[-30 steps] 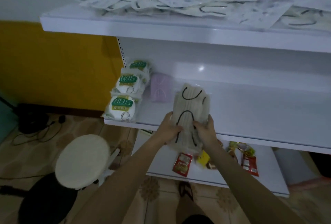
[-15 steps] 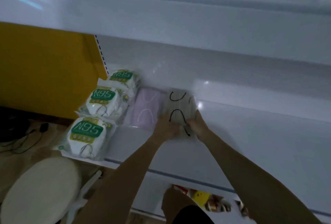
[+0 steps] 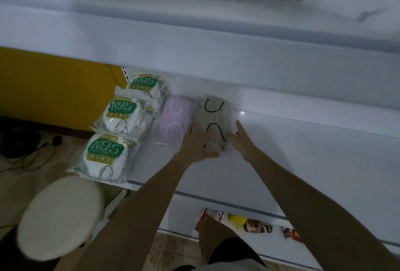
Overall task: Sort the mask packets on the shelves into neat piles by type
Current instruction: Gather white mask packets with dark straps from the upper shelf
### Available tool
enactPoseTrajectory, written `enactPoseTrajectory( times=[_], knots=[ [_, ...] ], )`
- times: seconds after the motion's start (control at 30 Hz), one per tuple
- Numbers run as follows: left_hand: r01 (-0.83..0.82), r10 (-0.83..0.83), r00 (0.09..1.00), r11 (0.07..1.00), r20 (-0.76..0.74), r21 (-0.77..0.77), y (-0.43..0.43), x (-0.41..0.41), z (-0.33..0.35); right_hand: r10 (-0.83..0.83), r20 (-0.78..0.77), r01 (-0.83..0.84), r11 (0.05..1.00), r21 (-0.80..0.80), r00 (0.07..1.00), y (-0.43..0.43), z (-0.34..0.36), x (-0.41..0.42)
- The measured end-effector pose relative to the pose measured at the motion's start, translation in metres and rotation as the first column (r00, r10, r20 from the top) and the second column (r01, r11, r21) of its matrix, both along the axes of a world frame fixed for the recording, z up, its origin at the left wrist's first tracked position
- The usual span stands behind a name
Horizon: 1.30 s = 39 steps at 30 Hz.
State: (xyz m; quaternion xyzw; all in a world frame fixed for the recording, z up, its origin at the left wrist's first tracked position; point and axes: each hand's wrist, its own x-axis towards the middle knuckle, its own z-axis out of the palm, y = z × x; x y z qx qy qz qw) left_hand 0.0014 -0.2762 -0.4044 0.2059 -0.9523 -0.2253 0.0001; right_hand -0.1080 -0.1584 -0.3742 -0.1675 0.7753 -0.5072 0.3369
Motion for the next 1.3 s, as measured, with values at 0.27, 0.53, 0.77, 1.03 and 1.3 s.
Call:
enactPoseTrajectory(
  times=[0.27,0.53,0.77,1.03,1.3],
  knots=[
    [0.042,-0.03,0.992,0.994,-0.119,0.1,0.045,0.093,0.054,0.235,-0.359,-0.153,0.958,0.244,0.903,0.088,0.036,0.082],
    [0.169,-0.143,0.963,0.981,-0.23,0.096,0.111,0.172,0.124,0.288,-0.62,-0.198,0.957,0.212,0.73,0.187,0.091,0.162],
    [0.301,-0.364,0.746,0.931,-0.558,-0.206,0.181,0.146,0.241,0.133,-0.878,-0.204,0.978,0.042,0.459,0.249,0.208,0.152],
    [0.253,-0.353,0.67,0.936,-0.653,-0.246,0.256,0.049,0.349,-0.068,-0.923,-0.066,0.993,-0.1,0.379,0.348,0.317,0.069],
    [0.26,-0.327,0.762,0.945,-0.559,-0.198,0.296,-0.057,0.372,-0.175,-0.874,0.152,0.981,-0.118,0.453,0.417,0.367,-0.047]
  ],
)
